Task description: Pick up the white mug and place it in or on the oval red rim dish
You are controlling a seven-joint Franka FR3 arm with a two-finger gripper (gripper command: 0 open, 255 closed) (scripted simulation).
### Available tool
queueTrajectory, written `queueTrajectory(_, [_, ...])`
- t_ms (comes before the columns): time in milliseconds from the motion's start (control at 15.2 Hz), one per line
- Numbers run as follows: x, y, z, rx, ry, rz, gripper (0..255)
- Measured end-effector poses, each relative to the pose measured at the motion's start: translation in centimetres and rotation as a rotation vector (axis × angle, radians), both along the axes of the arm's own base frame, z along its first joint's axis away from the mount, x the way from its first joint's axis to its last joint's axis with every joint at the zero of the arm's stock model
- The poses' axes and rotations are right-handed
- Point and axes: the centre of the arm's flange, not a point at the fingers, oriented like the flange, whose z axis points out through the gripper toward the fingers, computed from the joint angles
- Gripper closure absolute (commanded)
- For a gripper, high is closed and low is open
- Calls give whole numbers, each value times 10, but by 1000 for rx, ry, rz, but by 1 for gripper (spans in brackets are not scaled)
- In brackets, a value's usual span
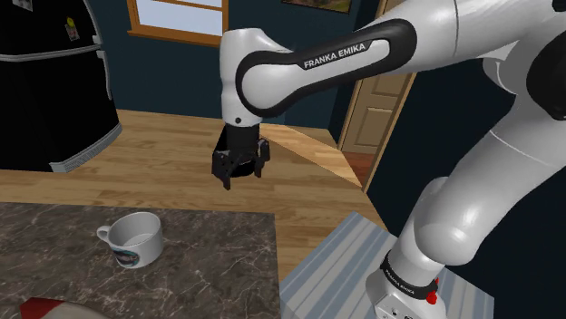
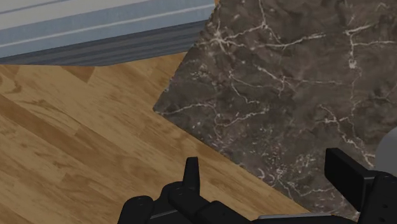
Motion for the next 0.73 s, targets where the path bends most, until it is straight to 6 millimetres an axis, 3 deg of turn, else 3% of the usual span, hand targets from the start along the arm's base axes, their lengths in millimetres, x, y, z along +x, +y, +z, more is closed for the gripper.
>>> queueTrajectory(726, [57,119,-45,45,-14,-6,0])
